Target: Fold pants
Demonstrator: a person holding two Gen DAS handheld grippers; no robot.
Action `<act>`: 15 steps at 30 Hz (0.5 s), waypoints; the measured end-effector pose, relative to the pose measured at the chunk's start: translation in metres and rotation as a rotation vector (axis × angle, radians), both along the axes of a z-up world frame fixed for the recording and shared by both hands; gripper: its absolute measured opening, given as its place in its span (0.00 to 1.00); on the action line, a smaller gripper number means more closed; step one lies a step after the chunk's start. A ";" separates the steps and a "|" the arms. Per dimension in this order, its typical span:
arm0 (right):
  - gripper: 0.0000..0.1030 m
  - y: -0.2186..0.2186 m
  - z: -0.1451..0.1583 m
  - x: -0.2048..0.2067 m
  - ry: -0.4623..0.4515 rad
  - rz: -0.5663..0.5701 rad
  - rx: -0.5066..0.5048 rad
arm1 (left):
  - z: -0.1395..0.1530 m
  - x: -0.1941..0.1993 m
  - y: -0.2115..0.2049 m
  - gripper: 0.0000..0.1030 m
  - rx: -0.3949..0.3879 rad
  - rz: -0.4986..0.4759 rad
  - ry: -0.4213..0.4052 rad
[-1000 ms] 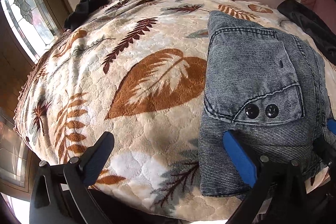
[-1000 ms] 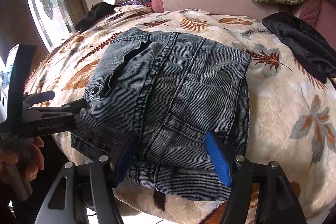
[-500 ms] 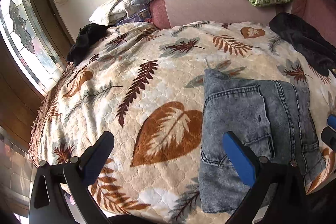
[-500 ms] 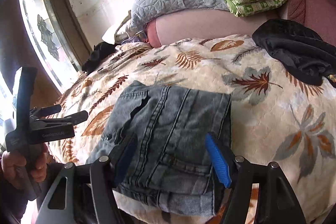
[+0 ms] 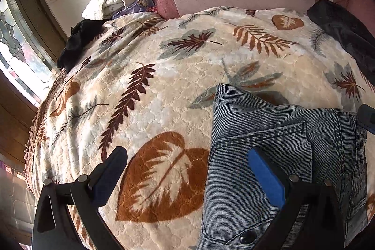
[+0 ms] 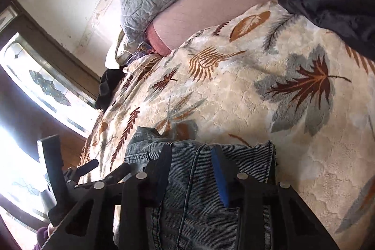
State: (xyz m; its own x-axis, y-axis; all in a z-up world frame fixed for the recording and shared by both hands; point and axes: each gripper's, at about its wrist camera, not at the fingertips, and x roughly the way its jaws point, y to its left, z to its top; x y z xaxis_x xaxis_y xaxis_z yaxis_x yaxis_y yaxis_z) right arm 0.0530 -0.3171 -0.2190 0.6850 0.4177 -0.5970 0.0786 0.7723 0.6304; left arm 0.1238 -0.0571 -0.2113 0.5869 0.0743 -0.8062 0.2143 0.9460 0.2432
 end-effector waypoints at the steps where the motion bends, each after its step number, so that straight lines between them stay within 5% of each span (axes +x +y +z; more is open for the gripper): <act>1: 0.35 -0.001 -0.001 0.001 0.002 0.002 0.013 | -0.001 0.001 -0.003 0.99 -0.001 -0.008 -0.002; 9: 0.36 -0.003 -0.033 0.018 0.133 -0.015 0.004 | -0.029 0.010 -0.013 1.00 0.031 -0.038 0.045; 15: 0.37 -0.003 -0.027 0.014 0.119 -0.021 -0.010 | -0.025 0.008 -0.012 1.00 0.030 -0.030 0.065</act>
State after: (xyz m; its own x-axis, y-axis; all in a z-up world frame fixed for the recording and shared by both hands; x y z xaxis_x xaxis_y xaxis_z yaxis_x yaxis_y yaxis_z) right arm 0.0673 -0.3201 -0.2457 0.6178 0.3974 -0.6786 0.1684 0.7760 0.6078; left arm 0.1323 -0.0691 -0.2361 0.5356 0.0824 -0.8404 0.2586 0.9314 0.2561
